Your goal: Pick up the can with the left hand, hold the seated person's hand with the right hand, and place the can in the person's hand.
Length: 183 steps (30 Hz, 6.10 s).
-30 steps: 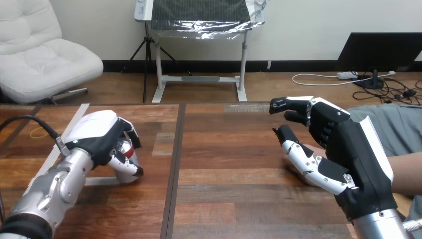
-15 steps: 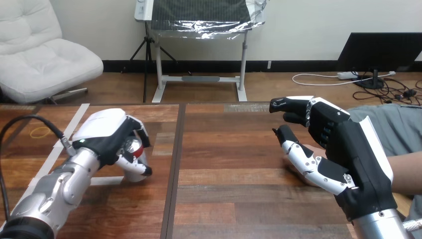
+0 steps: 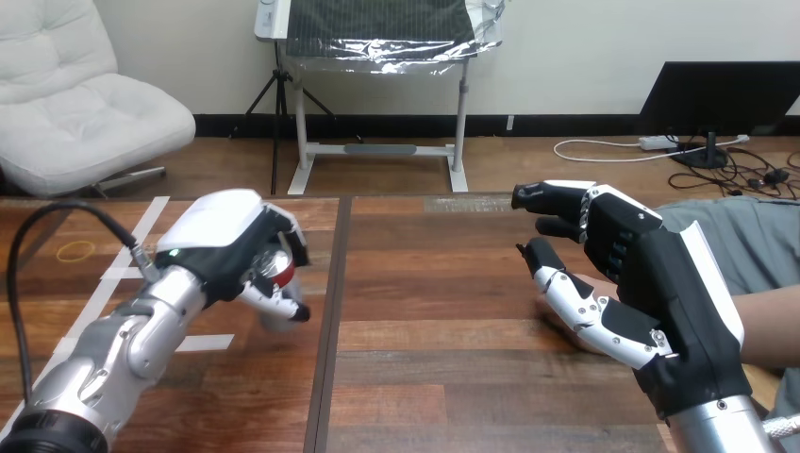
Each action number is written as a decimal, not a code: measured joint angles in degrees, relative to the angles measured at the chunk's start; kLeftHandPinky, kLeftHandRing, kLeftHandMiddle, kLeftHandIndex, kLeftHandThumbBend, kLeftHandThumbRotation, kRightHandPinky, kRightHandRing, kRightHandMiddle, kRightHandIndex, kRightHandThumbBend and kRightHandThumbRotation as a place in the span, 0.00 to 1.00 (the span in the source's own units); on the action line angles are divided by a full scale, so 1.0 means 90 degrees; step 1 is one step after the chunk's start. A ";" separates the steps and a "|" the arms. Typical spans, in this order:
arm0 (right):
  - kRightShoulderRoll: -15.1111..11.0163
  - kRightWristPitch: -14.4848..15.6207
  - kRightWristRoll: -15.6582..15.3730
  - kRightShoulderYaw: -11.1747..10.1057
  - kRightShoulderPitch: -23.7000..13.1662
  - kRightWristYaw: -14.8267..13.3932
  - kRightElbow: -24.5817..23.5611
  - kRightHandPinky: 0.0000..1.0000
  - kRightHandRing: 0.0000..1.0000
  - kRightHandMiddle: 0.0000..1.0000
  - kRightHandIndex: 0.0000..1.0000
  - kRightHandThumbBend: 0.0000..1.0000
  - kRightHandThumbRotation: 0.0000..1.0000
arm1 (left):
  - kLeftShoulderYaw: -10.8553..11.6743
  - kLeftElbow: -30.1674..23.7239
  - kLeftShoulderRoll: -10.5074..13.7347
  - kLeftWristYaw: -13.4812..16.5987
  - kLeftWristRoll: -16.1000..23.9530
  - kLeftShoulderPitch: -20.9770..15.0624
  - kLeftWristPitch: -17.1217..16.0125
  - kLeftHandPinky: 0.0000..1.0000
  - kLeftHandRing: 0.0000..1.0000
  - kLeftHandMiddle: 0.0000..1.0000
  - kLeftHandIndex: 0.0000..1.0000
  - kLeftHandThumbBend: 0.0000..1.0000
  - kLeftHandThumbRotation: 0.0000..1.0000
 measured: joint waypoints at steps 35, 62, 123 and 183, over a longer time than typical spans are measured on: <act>-0.0461 0.0297 -0.0842 -0.0288 -0.0277 -0.0138 -0.0007 0.71 0.82 0.87 0.84 0.60 0.00 | 0.0177 -0.2219 0.0003 -0.0551 0.0020 0.0440 0.0534 0.37 0.42 0.48 0.49 0.67 0.00; -0.2271 0.1743 -0.2944 -0.0723 -0.0988 0.0448 0.0079 0.71 0.84 0.86 0.82 0.85 0.00 | 0.0177 -0.2844 -0.0023 -0.0703 0.0059 0.0495 0.0663 0.37 0.42 0.49 0.49 0.66 0.00; -0.4581 0.1542 -0.4952 0.1123 -0.3851 0.2520 0.4332 0.87 0.91 0.90 0.85 0.81 0.02 | 0.0175 -0.3067 -0.0365 -0.0842 0.0285 0.0495 0.0643 0.33 0.39 0.47 0.48 0.65 0.00; -0.4064 0.1232 -0.5740 0.2844 -0.5633 0.1532 0.7687 0.47 0.58 0.67 0.73 0.75 0.06 | 0.0152 -0.3071 -0.0545 -0.0902 0.0358 0.0495 0.0485 0.31 0.36 0.44 0.48 0.65 0.00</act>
